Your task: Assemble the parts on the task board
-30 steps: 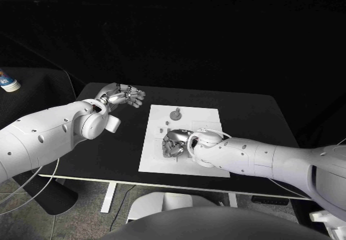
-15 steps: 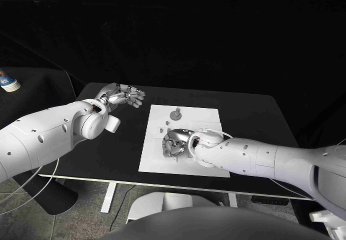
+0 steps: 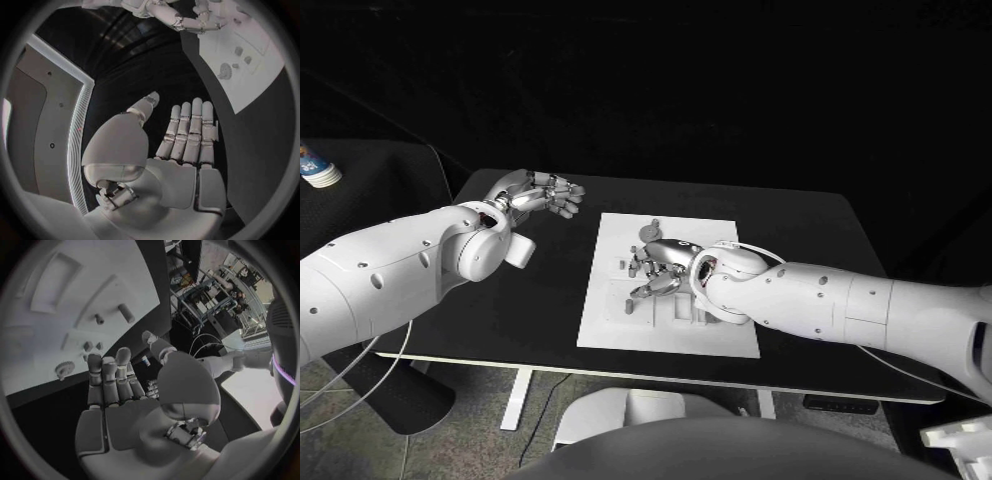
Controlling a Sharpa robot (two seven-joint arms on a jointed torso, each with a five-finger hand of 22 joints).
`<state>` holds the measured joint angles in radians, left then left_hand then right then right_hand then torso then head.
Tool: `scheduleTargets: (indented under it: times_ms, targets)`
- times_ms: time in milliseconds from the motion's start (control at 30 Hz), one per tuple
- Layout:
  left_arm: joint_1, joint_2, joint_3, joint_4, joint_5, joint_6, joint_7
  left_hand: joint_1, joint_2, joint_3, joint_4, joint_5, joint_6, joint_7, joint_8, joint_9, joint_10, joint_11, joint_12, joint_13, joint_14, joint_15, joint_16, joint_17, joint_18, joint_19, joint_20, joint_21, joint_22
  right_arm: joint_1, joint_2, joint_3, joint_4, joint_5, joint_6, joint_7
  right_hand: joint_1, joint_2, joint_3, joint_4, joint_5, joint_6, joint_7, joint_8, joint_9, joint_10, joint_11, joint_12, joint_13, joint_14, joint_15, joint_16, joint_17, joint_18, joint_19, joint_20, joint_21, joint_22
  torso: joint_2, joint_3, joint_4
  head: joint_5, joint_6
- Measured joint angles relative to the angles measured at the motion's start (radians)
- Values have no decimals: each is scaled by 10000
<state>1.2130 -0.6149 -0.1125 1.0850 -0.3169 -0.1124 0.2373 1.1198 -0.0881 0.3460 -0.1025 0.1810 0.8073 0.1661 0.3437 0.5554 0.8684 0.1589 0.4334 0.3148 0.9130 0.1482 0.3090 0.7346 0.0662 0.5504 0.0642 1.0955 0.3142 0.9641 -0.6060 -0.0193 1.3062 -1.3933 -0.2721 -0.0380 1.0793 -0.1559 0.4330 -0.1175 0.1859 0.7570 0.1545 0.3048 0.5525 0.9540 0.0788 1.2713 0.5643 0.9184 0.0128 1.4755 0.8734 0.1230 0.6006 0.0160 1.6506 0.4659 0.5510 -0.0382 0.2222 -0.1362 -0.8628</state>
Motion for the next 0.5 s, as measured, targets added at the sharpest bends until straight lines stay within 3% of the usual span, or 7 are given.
scheduleTargets:
  times_ms: [167, 267, 433, 500]
  targets:
    - [0, 6, -1, -90, 2, 0, -3, 0, 0, 0, 0, 0, 0, 0, 0, 0, 0, 0, 0, 0, 0, 0, 0, 0, 0, 0, 0, 0, -1, 365, -531, 187, 518, 568, 4, 18, -384, 20, -362, 66, 0, -12, 12, 53, 0, 0, 0, 28, -8, 0, 0, 40, 0, 0, 35, -35, 50, 0, 0, 9, -12, -38, 39]
    - [-1, 38, -1, -188, 9, -1, -5, 0, 0, 0, 0, 0, 0, 0, 0, 0, 0, 0, 0, -1, 0, 0, 0, -9, -1, 0, 0, 0, -1, 704, -925, 260, 692, 1117, 121, -29, -675, 183, -539, 182, 0, 286, 94, 292, 64, 2, -2, 96, -13, 2, -1, 91, 0, 0, 58, -57, 50, -16, -12, 12, -21, -87, 62]
    - [-9, 143, -1, -363, 30, 4, -27, 0, 0, 0, 0, 0, 0, 0, 0, 0, 0, 0, 0, -1, 0, 0, 0, -9, -2, 0, 0, 0, -1, 1107, -1501, 271, 749, 1665, 658, -197, -874, 381, -530, 241, 0, 1157, 13, 667, 241, 385, -164, 214, -35, 406, -142, 176, -40, 22, 449, -121, 50, -15, -47, 40, -65, -117, 113]
    - [-19, 175, -1, -397, 37, 12, -36, 0, 0, 0, 0, 0, 0, 0, 0, 0, 0, 0, 0, -1, 0, 0, 0, -9, -1, 0, 0, 0, -2, 1246, -1828, 270, 931, 1742, 975, -321, -916, 423, -499, 272, 0, 1397, -9, 735, 292, 593, -221, 268, -53, 589, -219, 231, -61, 153, 580, -146, 50, -15, -65, 49, -89, -118, 123]
